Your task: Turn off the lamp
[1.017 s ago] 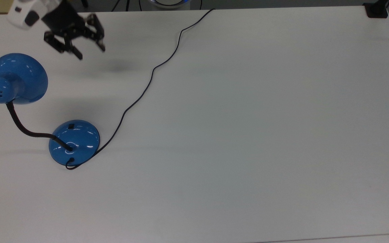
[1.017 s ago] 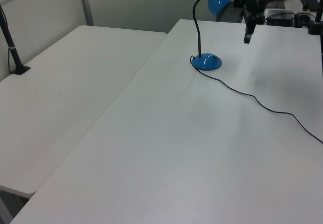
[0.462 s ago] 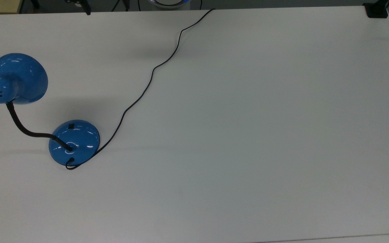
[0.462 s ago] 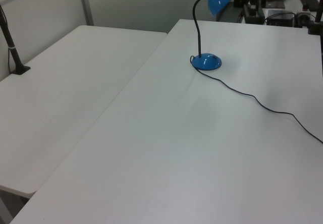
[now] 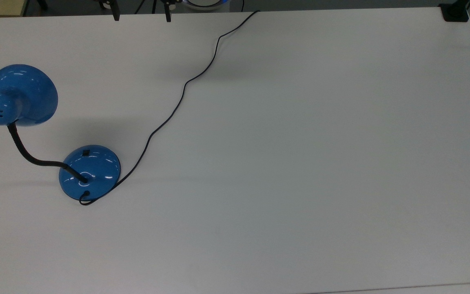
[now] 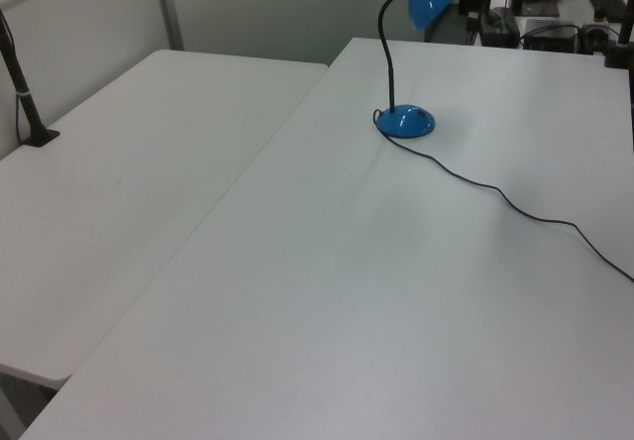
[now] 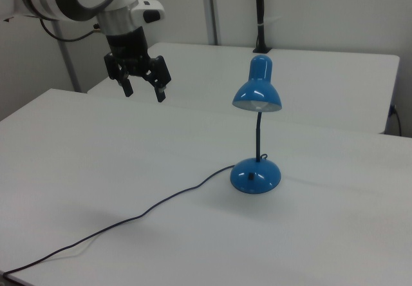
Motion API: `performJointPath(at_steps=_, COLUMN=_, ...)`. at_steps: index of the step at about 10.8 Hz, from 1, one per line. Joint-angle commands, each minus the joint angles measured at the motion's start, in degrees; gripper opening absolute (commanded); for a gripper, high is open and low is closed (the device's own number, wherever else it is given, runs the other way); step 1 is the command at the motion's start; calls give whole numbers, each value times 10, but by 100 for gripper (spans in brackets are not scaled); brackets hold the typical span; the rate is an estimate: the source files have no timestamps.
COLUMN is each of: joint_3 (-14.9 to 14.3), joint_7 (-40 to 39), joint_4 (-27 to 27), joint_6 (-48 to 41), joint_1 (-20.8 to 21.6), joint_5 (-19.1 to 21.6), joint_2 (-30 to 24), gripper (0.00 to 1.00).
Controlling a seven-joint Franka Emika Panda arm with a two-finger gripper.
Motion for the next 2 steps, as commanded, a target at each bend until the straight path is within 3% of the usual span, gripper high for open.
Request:
performJointPath(at_steps=1, joint_3=-4, joint_7=11, joint_4=2, joint_6=3, joint_1=6, joint_5=-8, joint_2=-1, gripper=100)
performJointPath(at_steps=2, joint_3=-4, joint_7=10, joint_4=1, joint_6=3, joint_1=6, joint_5=-8, joint_2=-1, gripper=100)
